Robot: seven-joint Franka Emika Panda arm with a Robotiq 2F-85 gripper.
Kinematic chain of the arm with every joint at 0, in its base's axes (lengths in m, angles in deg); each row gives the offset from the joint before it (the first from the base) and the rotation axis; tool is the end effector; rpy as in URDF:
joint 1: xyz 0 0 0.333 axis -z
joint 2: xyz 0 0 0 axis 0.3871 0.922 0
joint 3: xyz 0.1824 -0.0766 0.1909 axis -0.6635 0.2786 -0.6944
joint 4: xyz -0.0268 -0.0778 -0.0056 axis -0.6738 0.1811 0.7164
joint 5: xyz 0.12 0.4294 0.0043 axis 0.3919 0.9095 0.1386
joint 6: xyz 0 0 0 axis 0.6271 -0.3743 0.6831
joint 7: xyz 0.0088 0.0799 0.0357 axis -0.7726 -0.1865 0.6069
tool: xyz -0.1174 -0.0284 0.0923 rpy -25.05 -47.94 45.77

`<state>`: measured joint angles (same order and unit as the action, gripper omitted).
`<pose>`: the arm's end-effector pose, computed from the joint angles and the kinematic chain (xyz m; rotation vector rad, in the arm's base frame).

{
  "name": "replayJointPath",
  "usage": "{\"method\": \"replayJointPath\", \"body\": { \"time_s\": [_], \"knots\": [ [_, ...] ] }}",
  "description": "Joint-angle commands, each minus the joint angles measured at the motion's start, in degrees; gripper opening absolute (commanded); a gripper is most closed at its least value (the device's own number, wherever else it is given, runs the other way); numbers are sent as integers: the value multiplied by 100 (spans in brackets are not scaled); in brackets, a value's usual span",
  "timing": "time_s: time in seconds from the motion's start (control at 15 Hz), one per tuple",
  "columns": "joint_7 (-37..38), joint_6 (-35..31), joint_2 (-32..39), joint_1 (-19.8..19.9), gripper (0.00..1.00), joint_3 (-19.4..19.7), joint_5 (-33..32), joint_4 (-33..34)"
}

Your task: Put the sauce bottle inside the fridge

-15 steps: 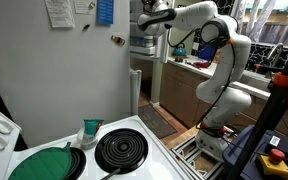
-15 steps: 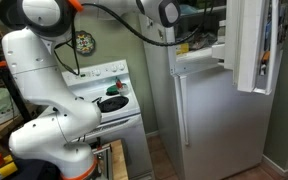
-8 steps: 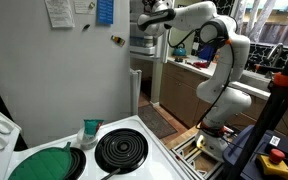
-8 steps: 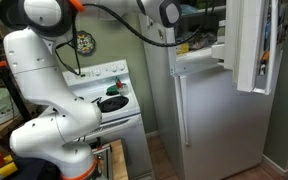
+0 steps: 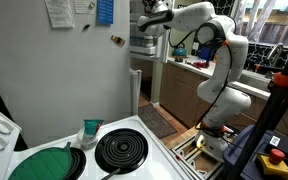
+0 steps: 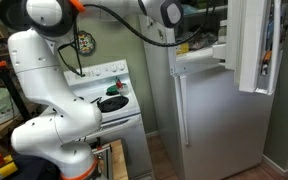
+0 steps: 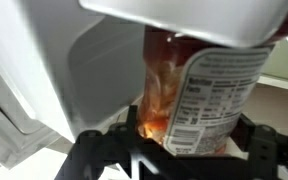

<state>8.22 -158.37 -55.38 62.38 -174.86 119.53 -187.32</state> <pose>0.6039 0.0342 0.7301 1.4365 -0.0723 2.4315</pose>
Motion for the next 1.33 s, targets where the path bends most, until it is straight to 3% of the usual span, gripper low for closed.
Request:
{"method": "replayJointPath", "body": {
  "time_s": [0.0,0.07,0.13,0.27,0.4,0.47,0.8,0.87,0.93,1.07,1.27],
  "knots": [
    [114,190,-340,537,77,-329,279,-15],
    [138,207,-379,634,90,-395,285,12],
    [163,227,-423,733,96,-463,296,43],
    [199,307,-506,916,100,-596,296,79],
    [267,401,-579,1108,75,-737,306,96],
    [1223,707,-1229,748,70,198,110,-35],
    [2362,1157,-1780,1278,31,190,-250,24],
    [2535,1222,-1881,1368,29,173,-289,48],
    [2688,1284,-1978,1445,77,166,-310,68],
    [2959,1375,-2117,1580,76,160,-391,112],
    [3263,1404,-2247,1684,96,236,-341,201]
  ]
}}
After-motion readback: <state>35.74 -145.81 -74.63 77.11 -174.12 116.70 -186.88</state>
